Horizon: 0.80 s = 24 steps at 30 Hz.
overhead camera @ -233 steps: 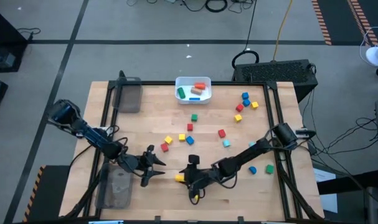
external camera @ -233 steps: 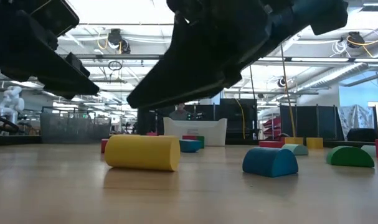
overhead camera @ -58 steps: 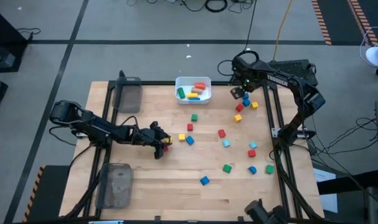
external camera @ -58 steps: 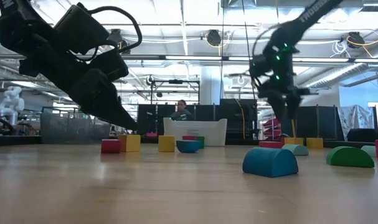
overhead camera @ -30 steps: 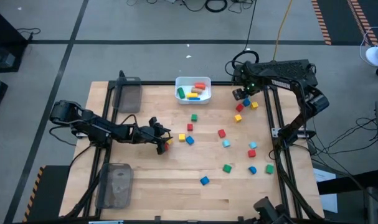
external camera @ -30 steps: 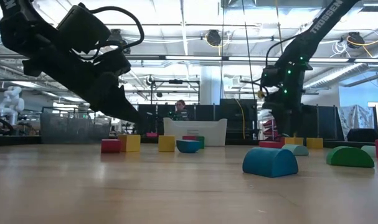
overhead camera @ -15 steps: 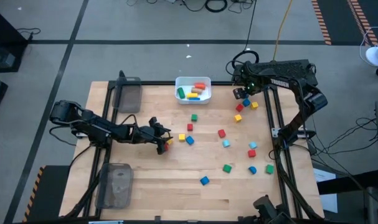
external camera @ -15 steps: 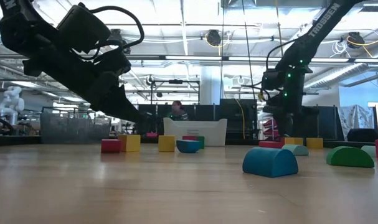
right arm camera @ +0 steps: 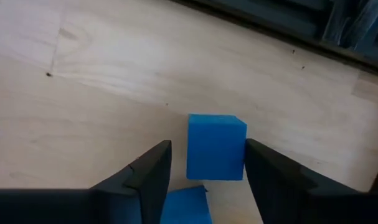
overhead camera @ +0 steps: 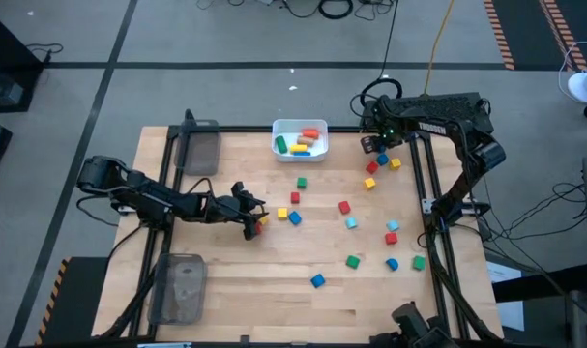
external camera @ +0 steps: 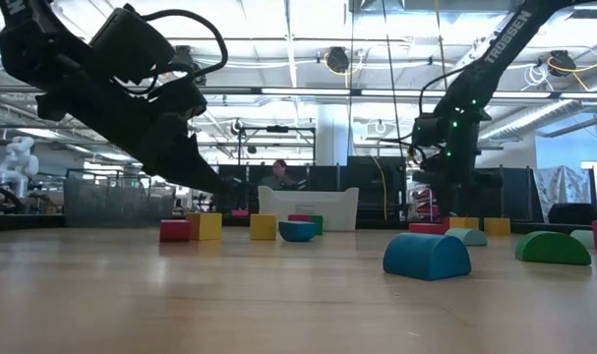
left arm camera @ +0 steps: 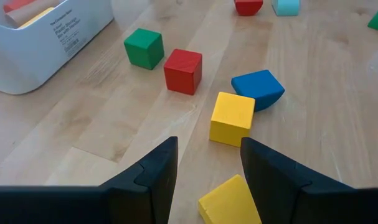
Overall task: Sort blocks by size
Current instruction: Put the blue square block into the bottom black bin
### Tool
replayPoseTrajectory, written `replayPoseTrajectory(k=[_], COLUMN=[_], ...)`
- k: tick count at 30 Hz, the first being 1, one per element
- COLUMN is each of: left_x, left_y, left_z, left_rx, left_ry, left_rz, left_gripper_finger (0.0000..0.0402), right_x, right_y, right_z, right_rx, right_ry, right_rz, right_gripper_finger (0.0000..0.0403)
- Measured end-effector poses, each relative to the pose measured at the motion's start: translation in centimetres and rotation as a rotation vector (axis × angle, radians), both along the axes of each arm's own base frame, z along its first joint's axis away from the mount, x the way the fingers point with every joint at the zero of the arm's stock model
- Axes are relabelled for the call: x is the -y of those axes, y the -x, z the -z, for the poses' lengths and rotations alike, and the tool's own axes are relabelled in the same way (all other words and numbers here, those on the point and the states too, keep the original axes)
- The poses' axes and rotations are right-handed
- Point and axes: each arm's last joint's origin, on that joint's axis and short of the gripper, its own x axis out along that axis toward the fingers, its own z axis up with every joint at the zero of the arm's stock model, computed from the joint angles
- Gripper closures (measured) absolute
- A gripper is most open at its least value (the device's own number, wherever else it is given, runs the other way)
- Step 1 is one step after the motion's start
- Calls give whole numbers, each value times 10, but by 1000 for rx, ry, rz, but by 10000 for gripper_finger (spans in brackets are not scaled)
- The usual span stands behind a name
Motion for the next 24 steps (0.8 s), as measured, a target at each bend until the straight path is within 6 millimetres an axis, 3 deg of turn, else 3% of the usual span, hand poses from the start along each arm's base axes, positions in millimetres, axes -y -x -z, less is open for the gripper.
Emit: replayPoseTrajectory(k=[13, 24], left_x=[0, -1], left_y=[0, -1], left_z=[0, -11], left_rx=[-2, 57], left_ry=[-13, -86], left_rz=[8, 8], left_gripper_finger=[224, 224], right_x=[3, -15], right_y=[-5, -26], right_z=[8, -2], right_rx=[1, 75], right_ry=[-9, -15], right_rz=[-10, -123], right_gripper_finger=[291, 289])
